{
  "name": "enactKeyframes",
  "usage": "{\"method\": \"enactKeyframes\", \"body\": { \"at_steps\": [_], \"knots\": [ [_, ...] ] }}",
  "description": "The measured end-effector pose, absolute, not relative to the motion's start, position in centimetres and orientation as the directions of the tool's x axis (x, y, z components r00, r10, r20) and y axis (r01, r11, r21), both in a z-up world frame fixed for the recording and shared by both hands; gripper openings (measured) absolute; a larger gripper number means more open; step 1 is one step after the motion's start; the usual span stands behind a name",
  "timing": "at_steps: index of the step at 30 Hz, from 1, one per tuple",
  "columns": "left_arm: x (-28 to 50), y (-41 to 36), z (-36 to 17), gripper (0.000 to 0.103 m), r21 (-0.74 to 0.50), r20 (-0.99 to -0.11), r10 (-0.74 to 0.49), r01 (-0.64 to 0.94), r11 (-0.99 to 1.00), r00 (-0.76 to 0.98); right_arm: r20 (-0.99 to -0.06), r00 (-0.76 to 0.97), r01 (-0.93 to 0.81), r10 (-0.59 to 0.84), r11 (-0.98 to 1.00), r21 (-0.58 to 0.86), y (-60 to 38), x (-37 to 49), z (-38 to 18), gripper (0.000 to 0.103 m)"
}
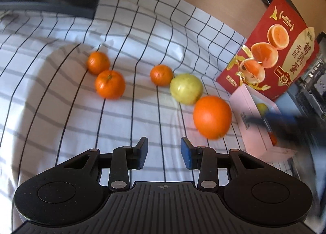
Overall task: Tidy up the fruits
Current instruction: 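Grasp the green pomelo with the right gripper while the left gripper grasps a mandarin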
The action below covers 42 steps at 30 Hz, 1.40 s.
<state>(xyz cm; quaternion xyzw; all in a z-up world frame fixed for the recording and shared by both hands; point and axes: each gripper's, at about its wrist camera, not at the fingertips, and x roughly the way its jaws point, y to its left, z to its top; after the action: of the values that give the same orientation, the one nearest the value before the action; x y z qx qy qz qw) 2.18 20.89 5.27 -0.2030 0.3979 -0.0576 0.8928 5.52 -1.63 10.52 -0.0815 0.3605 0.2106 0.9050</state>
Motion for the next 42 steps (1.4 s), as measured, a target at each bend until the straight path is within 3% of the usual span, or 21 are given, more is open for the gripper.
{"method": "enactKeyframes", "body": {
  "at_steps": [11, 15, 20, 23, 33, 37, 42],
  "knots": [
    [-2.8, 25.1, 5.0, 0.039, -0.444, -0.697, -0.246, -0.135, 0.886, 0.674, -0.852, 0.449, -0.421, 0.268, 0.905, 0.062, 8.0, 19.7, 6.5, 0.072],
    [-4.1, 26.7, 4.4, 0.039, -0.447, -0.708, -0.220, -0.184, 0.875, 0.671, -0.897, 0.391, -0.437, 0.209, 0.899, 0.020, 9.4, 21.4, 4.0, 0.072],
    [-4.5, 27.6, 4.1, 0.039, -0.444, -0.717, -0.194, -0.223, 0.868, 0.670, -0.909, 0.377, -0.485, 0.177, 0.874, -0.031, 10.5, 21.1, 3.5, 0.063],
    [-4.3, 27.2, 4.2, 0.039, -0.444, -0.714, -0.201, -0.212, 0.870, 0.671, -0.897, 0.413, -0.501, 0.154, 0.862, -0.082, 10.9, 20.3, 3.6, 0.063],
    [-1.9, 22.0, 4.2, 0.039, -0.421, -0.716, -0.278, -0.080, 0.903, 0.640, -0.752, 0.537, -0.492, 0.383, 0.866, 0.089, 4.9, 14.6, 11.9, 0.063],
    [-0.8, 18.7, 4.6, 0.039, -0.405, -0.708, -0.322, 0.012, 0.914, 0.629, -0.705, 0.594, -0.471, 0.387, 0.878, 0.084, 0.0, 10.4, 13.9, 0.063],
    [-0.1, 13.6, 5.3, 0.039, -0.362, -0.702, -0.379, 0.157, 0.919, 0.603, -0.701, 0.637, -0.397, 0.320, 0.916, 0.058, -6.6, 5.6, 12.7, 0.063]
  ]
}}
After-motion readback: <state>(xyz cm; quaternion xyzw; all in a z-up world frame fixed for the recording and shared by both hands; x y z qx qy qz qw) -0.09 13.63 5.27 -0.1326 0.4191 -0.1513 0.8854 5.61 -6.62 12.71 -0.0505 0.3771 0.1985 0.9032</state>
